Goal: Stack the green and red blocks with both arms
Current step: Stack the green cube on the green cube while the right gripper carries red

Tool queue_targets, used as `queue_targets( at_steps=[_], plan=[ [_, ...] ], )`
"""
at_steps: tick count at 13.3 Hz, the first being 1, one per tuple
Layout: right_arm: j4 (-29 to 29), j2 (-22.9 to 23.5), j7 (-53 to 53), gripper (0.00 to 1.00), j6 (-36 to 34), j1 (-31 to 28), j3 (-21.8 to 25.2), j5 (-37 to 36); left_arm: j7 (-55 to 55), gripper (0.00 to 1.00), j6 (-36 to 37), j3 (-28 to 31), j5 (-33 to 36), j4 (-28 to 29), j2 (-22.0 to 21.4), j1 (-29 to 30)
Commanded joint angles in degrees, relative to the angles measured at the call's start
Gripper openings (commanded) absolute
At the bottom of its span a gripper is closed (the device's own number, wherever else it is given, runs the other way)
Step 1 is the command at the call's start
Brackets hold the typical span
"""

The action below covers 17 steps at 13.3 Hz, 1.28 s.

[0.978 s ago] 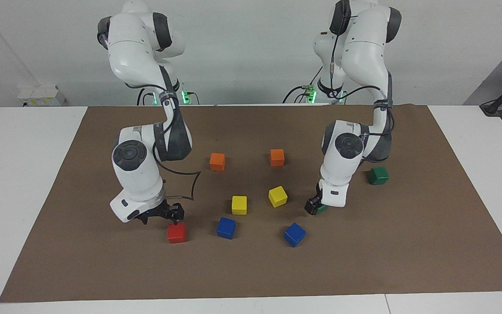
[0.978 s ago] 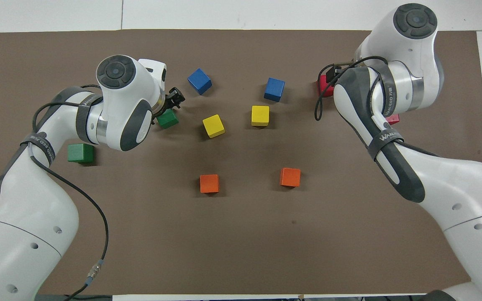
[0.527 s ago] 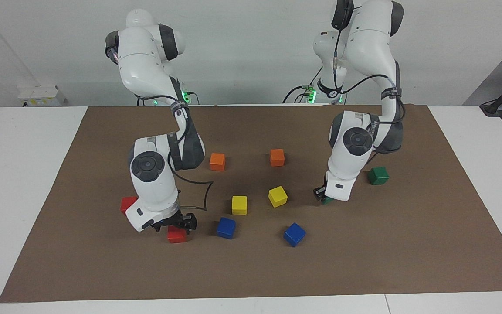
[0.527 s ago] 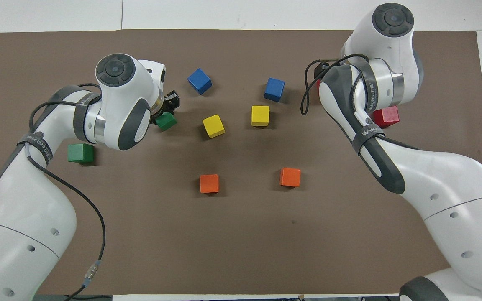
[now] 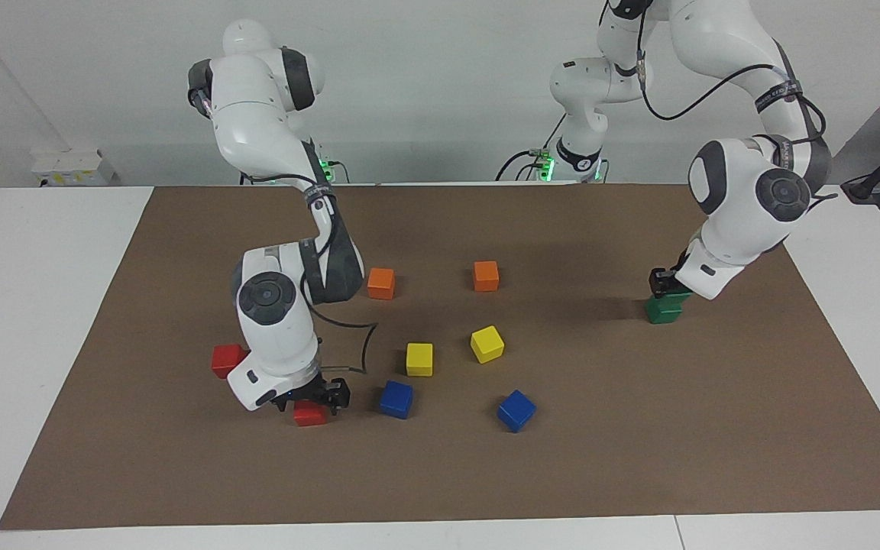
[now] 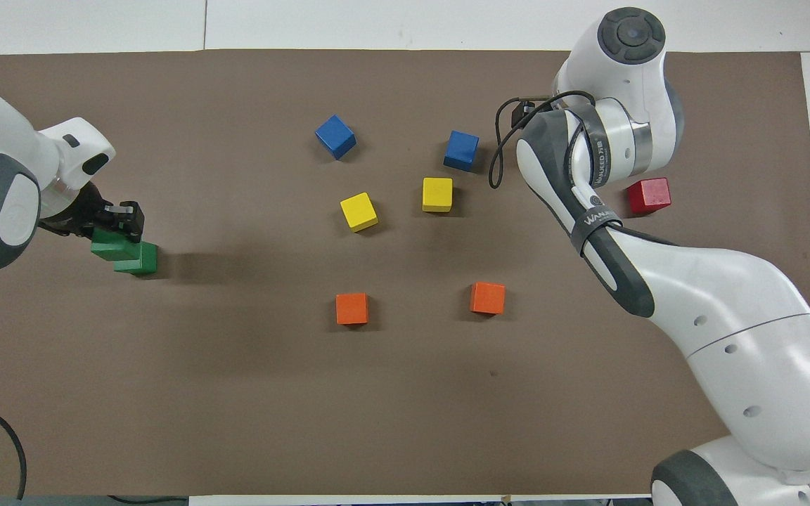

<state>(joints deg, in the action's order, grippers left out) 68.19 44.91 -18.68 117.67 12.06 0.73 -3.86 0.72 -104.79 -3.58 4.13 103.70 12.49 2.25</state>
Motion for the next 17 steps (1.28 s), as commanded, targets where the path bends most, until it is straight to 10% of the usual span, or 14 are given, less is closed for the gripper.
queue_targets(
  at_steps=[1, 5, 9, 17],
  plan=[
    [2.8, 0.0, -0.6, 1.0, 3.8, 0.1, -0.3, -0.7, 4.7, 0.0, -4.3, -0.6, -0.5, 6.4, -3.9, 3.4],
    [4.9, 0.0, -0.5, 0.9, 5.7, 0.3, -0.3, -0.8, 6.5, 0.0, -12.1, -0.6, -1.5, 12.4, -5.7, 4.2],
    [9.1, -1.4, -0.5, 0.06, 8.1, 0.3, -0.3, -0.7, 6.7, 0.0, -12.5, -0.6, -5.0, 12.9, -6.8, 5.7],
    [8.2, -7.6, 6.4, 0.0, -3.9, -2.0, -0.2, -0.5, 5.0, 0.0, -18.7, -0.6, -5.0, 16.7, -7.8, 5.0]
  ],
)
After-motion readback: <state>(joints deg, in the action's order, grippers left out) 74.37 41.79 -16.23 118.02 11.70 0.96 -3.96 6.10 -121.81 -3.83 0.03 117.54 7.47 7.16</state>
